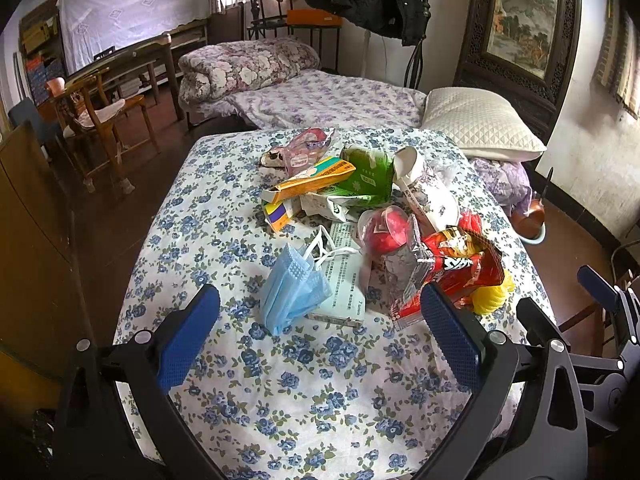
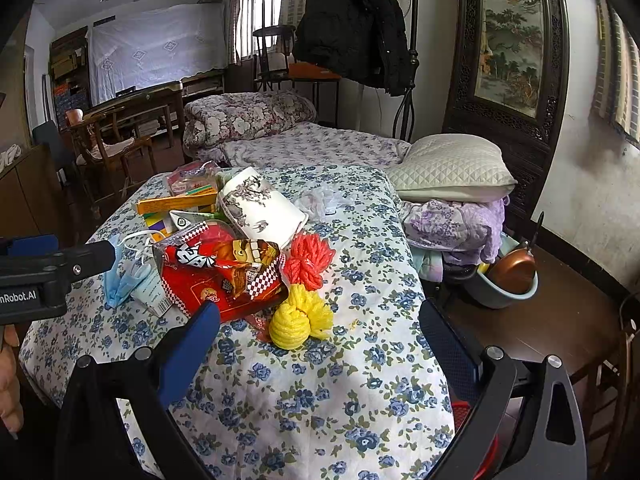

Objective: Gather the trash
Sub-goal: 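Reach both grippers toward the trash pile on the bedspread, then grasp the blue face mask with left gripper while right grasps yellow mesh bundle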

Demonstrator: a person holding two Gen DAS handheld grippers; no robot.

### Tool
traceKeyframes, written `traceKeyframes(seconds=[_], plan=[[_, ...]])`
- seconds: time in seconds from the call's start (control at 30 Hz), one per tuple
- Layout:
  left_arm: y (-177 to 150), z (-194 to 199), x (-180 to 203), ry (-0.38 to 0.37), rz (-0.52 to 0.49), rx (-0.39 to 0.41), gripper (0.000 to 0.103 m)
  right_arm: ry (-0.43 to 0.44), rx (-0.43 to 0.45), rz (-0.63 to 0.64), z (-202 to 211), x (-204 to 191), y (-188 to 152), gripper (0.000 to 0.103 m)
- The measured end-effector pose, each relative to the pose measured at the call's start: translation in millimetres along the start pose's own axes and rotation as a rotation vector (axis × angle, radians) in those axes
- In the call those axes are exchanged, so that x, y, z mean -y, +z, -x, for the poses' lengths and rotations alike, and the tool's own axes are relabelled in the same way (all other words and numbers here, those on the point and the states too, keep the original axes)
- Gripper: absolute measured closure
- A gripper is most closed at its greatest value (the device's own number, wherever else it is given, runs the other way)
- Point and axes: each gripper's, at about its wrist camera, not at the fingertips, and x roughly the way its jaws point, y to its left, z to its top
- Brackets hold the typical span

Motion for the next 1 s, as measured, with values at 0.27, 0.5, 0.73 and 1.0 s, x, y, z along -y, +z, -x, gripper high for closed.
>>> traceKeyframes(seconds=[0.27,0.5,0.73,1.0], plan=[[5,-16,-21,-0.018,-0.009,-0.014,0.007,-0.004,-0.016,-0.012,-6,2,-4,0.006],[6,-37,-33,-0.028,0.015,-0.086,0.007,-0.006,-0.018,-0.024,-7,9,-4,0.006],[6,-51,-32,-0.014,0.0,-0.103,0.008,-0.005,-0.03,-0.054,-10,19,-4,0.006],[6,-67,-43,-0.027,0.025,-0.158,0.037,-0.004,-0.035,-0.059,-10,22,-4,0.006]])
